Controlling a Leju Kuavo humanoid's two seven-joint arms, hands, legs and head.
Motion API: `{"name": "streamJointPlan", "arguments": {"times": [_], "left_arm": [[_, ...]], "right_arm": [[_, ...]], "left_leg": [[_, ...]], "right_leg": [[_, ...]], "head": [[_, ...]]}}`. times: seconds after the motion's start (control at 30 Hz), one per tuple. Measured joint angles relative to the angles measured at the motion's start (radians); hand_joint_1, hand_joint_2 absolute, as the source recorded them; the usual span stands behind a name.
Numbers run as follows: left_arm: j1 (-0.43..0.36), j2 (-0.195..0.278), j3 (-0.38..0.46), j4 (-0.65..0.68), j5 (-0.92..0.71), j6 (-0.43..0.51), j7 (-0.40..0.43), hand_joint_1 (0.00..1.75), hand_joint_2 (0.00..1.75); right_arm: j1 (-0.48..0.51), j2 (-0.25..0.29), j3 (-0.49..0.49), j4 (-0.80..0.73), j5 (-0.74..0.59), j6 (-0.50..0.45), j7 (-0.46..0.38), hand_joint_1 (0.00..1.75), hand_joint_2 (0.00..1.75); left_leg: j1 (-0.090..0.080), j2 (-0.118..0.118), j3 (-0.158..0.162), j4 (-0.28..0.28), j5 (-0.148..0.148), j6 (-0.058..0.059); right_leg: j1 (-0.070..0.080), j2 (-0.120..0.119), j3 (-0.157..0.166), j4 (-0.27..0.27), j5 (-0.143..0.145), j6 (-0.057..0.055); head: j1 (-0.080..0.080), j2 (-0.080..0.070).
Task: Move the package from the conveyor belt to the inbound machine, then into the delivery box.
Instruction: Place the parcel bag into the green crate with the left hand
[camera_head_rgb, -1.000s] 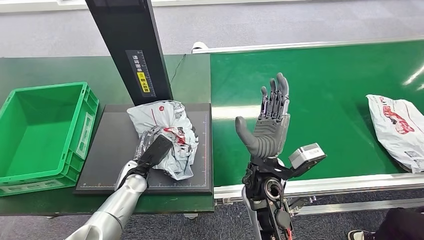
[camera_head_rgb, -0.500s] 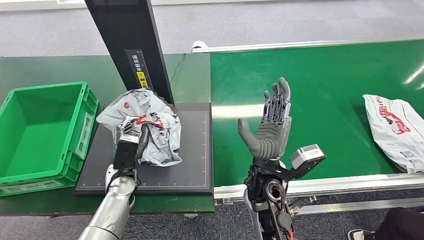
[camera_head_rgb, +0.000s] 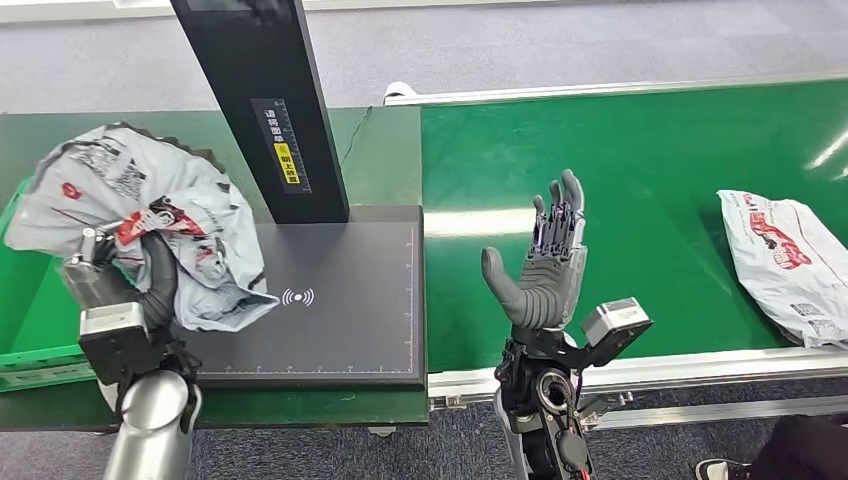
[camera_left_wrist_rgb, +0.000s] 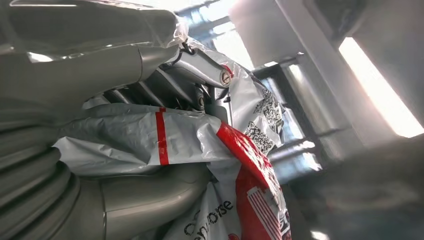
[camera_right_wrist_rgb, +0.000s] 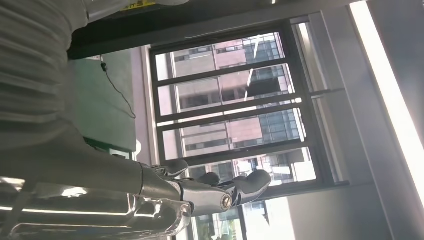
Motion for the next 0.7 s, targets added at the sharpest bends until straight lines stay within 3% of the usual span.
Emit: {"name": "streamJointPlan", "arguments": {"times": [0.17, 0.33, 0.5, 0.7], "left_arm": [[-0.134, 0.072, 0.138, 0.17, -0.011, -0.059, 0.008, 1.75, 1.75], [-0.258, 0.123, 0.207, 0.383, -0.077, -0.055, 0.072, 1.75, 1.75], [-0.419, 0.196, 0.247, 0.665, -0.23, -0.027, 0.238, 1.75, 1.75], [-0.527, 0.252, 0.254, 0.861, -0.353, -0.027, 0.401, 1.75, 1.75]], "right_arm": [[-0.003, 0.0, -0.002, 0.019, -0.007, 0.019, 0.0, 0.0, 1.75], [-0.005, 0.0, -0.004, 0.034, -0.007, 0.027, 0.0, 0.0, 1.75], [-0.011, 0.0, -0.006, 0.063, -0.018, 0.059, 0.0, 0.0, 1.75], [-0.022, 0.0, -0.015, 0.099, -0.013, 0.083, 0.0, 0.0, 1.75]], "left_leg": [[0.0, 0.0, 0.001, 0.0, 0.003, -0.001], [0.0, -0.001, 0.0, 0.0, 0.004, -0.002], [0.001, -0.001, 0.0, 0.0, 0.004, -0.002], [0.001, -0.001, -0.001, 0.0, 0.004, -0.002]], "right_leg": [[0.001, 0.0, 0.0, 0.001, 0.002, -0.003], [0.001, -0.001, 0.0, 0.001, 0.003, -0.003], [0.001, 0.0, -0.001, 0.001, 0.003, -0.003], [0.001, 0.0, -0.002, 0.002, 0.003, -0.003]], "head": [[0.0, 0.0], [0.0, 0.0], [0.0, 0.0], [0.0, 0.0]]}}
